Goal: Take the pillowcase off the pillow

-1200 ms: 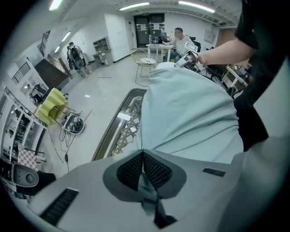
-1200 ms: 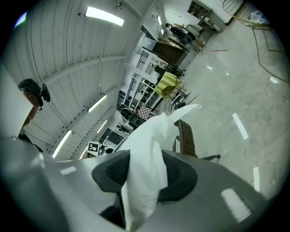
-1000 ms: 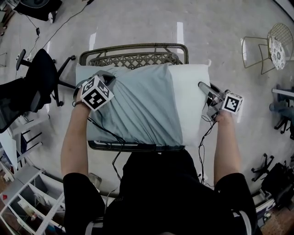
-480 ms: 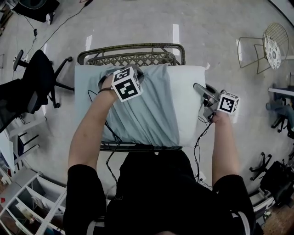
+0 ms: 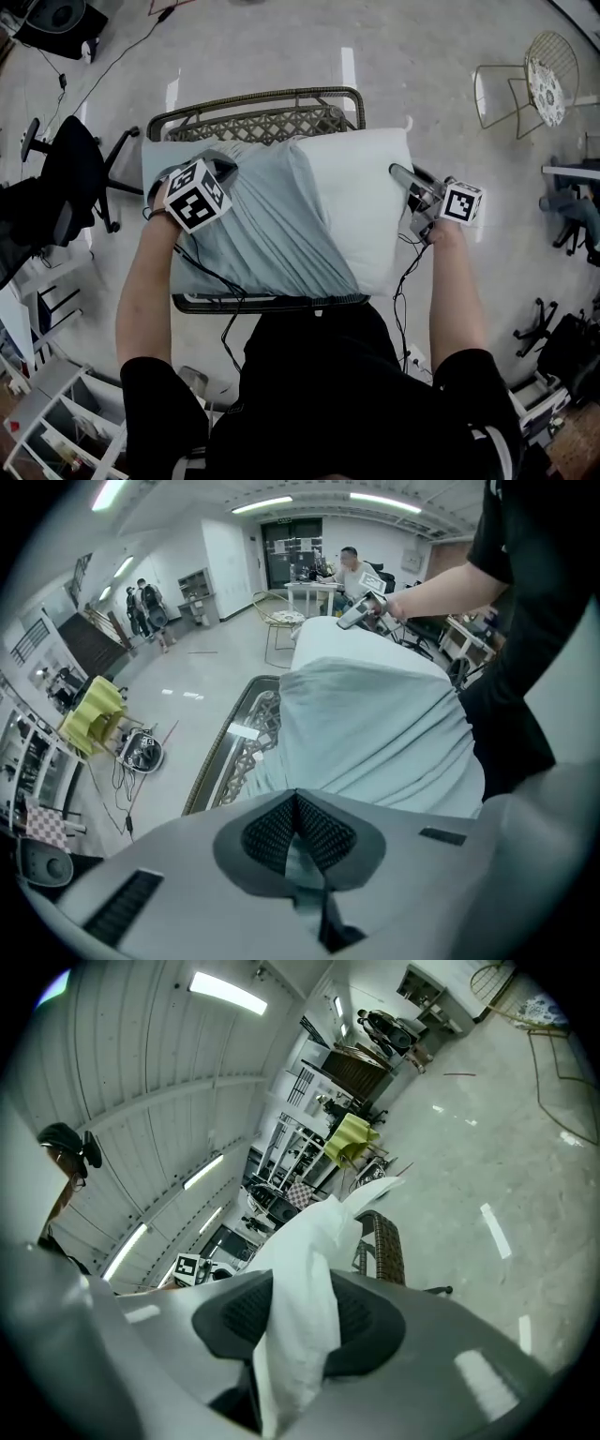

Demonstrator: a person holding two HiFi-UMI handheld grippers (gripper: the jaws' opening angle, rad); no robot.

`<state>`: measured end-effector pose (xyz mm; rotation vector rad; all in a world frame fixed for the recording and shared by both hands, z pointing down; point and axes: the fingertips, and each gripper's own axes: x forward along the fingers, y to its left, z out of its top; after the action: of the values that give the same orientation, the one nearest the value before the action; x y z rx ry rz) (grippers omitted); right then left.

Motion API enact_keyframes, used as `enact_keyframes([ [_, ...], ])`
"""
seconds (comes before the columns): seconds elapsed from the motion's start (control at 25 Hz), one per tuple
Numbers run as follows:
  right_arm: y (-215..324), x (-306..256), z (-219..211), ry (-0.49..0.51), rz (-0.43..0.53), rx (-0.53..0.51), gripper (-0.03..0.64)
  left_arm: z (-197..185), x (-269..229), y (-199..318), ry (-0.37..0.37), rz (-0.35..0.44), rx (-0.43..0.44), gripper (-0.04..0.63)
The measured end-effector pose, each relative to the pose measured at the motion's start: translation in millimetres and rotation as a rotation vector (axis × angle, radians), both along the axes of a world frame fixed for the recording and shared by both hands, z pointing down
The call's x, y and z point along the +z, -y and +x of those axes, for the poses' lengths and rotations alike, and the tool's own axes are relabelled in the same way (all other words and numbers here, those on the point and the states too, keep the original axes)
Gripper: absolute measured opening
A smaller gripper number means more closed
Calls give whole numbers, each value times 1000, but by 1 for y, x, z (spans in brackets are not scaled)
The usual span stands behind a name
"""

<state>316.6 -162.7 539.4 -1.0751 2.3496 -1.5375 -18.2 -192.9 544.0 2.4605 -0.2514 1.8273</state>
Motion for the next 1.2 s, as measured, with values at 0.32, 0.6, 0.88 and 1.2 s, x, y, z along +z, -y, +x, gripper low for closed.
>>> enact_keyframes([
  [0.32,-34,22,15,-157,-112,125,284,-6,-13,-32,-129,58,-119,6],
  [0.6,-137,5,-13,-394,-108,3,296,57,-26,-120,-284,56,10,44],
  [0.88,-237,13,-29,-563,-125,-141,321,82,-16,-223,-294,-24,53,114],
  [1.2,-315,52,-47,-788,-99,-391,397,60,25,-298,-147,-3,-47,170],
])
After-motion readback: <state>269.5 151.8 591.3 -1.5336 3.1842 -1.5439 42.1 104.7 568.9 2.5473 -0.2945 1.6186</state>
